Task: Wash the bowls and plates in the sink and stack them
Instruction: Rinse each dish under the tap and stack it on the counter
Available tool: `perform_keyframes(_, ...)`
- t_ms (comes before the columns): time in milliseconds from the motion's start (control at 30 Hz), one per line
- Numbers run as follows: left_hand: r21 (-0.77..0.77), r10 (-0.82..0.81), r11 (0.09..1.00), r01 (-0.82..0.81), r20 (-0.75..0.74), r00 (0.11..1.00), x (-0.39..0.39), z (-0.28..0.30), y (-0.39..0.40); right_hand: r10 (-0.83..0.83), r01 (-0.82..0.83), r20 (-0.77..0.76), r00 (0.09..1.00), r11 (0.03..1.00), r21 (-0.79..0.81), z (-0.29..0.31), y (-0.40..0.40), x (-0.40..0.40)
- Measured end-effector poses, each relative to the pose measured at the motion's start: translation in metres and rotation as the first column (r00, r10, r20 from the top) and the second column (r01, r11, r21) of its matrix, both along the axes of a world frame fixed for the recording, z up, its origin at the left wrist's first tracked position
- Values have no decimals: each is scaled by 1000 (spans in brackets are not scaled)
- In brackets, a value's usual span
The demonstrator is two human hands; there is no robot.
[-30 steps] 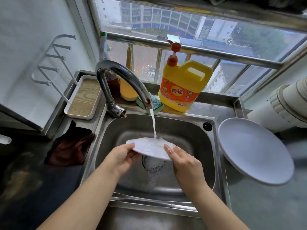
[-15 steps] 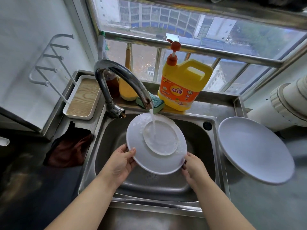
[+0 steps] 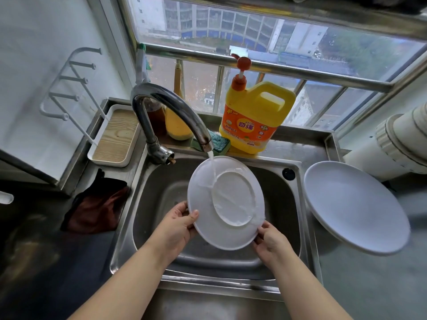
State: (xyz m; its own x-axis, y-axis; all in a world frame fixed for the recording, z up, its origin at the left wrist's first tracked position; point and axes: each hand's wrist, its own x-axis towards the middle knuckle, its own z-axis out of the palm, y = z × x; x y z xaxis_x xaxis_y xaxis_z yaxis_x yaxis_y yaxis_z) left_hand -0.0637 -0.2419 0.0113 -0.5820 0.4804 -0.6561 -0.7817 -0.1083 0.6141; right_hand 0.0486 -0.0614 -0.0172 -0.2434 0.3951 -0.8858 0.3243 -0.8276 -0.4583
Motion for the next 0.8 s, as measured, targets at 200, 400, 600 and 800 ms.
perform_keyframes(200, -36, -57, 998, 55, -61, 996, -7, 1, 4, -85, 86, -50, 995, 996, 30, -2, 10, -5)
perform_keyframes(400, -109, -88, 991, 76, -114, 990, -17, 2, 4, -49, 53, -82, 995, 998, 47, 3, 12, -8)
perform_keyframes(600, -113, -67, 992, 48, -176, 982, -28, 2, -4, -22, 28, -106, 994, 998, 56, 8, 3, -26)
perform_keyframes(800, -86, 2, 996, -21, -217, 976, -39, 4, -14, 8, -3, -139, 990, 999, 36, 11, -7, -47)
